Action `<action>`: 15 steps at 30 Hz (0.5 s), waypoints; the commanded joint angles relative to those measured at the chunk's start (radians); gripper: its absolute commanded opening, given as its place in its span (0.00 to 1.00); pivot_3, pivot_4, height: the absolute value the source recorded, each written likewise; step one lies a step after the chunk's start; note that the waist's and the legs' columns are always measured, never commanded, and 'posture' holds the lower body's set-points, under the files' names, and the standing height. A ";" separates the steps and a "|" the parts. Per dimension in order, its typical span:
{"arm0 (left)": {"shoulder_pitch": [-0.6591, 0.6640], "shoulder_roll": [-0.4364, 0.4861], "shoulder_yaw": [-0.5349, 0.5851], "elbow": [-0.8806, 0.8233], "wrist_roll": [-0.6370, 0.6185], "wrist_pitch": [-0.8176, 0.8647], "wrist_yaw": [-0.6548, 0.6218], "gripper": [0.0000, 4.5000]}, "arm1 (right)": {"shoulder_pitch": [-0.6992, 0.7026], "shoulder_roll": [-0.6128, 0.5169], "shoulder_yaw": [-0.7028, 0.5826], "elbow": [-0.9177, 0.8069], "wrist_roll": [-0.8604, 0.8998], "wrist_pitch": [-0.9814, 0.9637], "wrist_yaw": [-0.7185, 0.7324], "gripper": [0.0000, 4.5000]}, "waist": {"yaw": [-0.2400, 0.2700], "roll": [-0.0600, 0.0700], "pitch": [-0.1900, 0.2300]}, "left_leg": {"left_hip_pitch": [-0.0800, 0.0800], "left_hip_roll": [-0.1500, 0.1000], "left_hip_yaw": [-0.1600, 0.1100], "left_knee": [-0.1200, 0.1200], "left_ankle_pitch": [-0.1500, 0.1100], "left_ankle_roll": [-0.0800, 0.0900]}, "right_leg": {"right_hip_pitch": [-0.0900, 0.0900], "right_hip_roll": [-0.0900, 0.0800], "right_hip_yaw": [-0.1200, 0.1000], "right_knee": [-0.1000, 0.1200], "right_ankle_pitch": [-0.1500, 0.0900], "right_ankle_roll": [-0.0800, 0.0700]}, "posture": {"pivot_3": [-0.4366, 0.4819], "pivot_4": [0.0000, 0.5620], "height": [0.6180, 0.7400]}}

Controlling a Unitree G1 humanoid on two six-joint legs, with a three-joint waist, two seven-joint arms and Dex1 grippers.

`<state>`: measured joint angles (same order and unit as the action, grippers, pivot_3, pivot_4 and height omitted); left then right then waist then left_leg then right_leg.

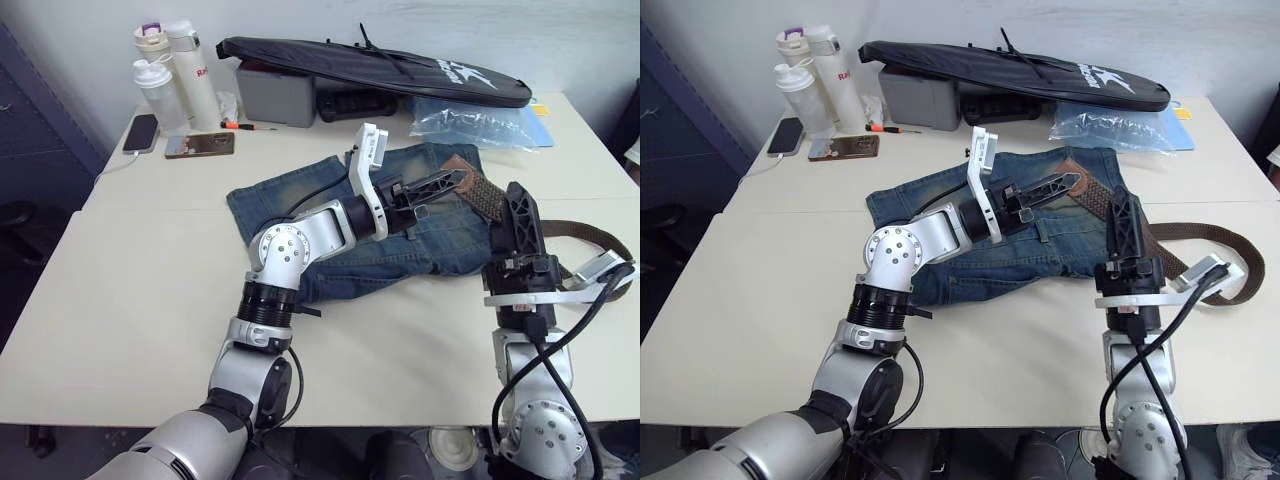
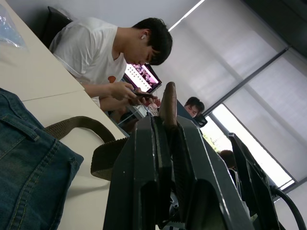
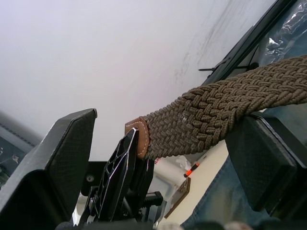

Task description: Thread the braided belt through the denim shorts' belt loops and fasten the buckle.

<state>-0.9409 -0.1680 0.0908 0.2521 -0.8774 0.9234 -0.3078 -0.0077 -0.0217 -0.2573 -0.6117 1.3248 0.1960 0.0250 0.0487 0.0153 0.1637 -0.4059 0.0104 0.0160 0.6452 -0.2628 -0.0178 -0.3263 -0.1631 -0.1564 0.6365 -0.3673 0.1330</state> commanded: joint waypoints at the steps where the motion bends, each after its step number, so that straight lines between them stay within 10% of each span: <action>1: 0.008 -0.038 -0.025 -0.029 0.017 0.001 0.005 0.00 | -0.014 0.011 -0.033 -0.026 0.010 -0.050 0.027 0.99 | 0.001 0.000 0.000 | 0.000 0.000 0.000 0.000 0.000 0.000 | 0.000 0.000 0.000 0.000 0.000 0.000 | 0.48 0.27 0.33; 5: 0.015 -0.028 -0.040 -0.023 0.034 -0.003 0.012 0.00 | -0.013 0.009 -0.031 -0.021 0.014 -0.047 0.035 0.82 | 0.000 0.000 0.000 | 0.000 0.000 0.000 0.000 0.000 0.000 | 0.000 0.000 0.000 0.000 0.000 0.000 | 0.48 0.27 0.33; 12: 0.013 -0.033 -0.046 -0.006 0.049 -0.016 0.019 0.00 | -0.019 0.001 -0.022 -0.014 0.009 -0.038 0.059 0.06 | 0.000 0.000 0.000 | 0.000 0.000 0.000 0.000 0.000 0.000 | 0.000 0.000 0.000 0.000 0.000 0.000 | 0.48 0.27 0.33; 15: 0.011 -0.032 -0.046 -0.001 0.052 -0.018 0.015 0.00 | -0.022 0.003 -0.023 -0.014 0.002 -0.040 0.062 0.01 | 0.000 0.000 0.000 | 0.000 0.000 0.000 0.000 0.000 0.000 | 0.000 0.000 0.000 0.000 0.000 0.000 | 0.48 0.27 0.33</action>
<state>-0.9396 -0.1676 0.0691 0.2497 -0.8449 0.8934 -0.2915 -0.0100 -0.0140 -0.2779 -0.5862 1.3236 0.1751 0.0564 0.0492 0.0156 0.1635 -0.4061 0.0105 0.0163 0.6451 -0.2629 -0.0178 -0.3267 -0.1631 -0.1561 0.6363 -0.3674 0.1329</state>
